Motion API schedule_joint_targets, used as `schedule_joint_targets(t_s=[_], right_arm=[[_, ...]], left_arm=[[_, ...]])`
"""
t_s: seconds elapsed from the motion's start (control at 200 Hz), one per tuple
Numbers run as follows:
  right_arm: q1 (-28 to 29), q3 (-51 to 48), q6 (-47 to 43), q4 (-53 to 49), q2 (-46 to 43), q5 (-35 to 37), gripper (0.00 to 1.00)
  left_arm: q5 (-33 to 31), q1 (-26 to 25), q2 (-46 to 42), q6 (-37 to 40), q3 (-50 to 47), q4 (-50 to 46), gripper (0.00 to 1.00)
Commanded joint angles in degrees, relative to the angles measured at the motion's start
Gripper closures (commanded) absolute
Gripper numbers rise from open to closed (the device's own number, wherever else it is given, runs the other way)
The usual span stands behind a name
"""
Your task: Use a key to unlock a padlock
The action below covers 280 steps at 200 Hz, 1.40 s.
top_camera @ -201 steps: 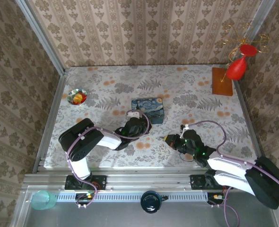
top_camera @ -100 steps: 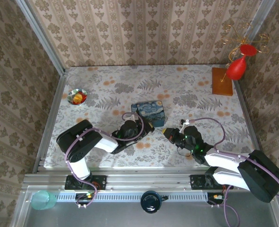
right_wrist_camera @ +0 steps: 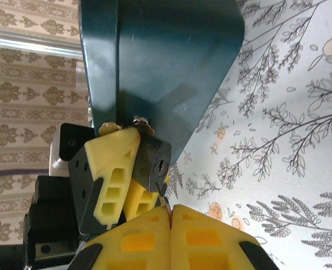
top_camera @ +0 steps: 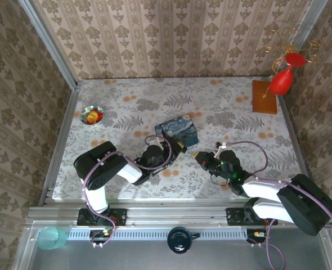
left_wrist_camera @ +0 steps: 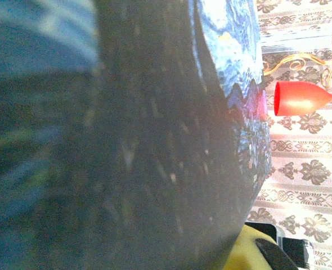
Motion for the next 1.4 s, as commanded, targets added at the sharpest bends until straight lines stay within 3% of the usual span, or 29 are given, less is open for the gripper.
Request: schedule_joint_targets(t_s=[0.0, 0.205, 0.715, 0.975, 1.395], right_arm=[[-1.2, -0.7, 0.6, 2.7, 0.5, -0.9, 1.0], [-2.5, -1.1, 1.2, 5.2, 0.9, -2.4, 1.0], [-2.6, -2.5, 5.9, 1.6, -1.6, -0.1, 1.0], [-2.6, -2.4, 6.4, -0.2, -3.4, -0.5, 1.0], [-2.6, -1.4, 6.5, 5.6, -0.3, -2.2, 1.0]], left_arm=[[-0.1, -0.6, -1.1, -1.9, 0.4, 5.7, 1.0], [-0.2, -1.3, -0.6, -2.7, 1.5, 6.0, 1.0], [-8.7, -4.1, -2.6, -1.8, 0.5, 6.9, 1.0], [-8.5, -4.0, -2.8, -1.8, 1.2, 7.0, 1.0], [-7.6, -4.2, -2.5, -1.9, 1.9, 7.1, 1.0]])
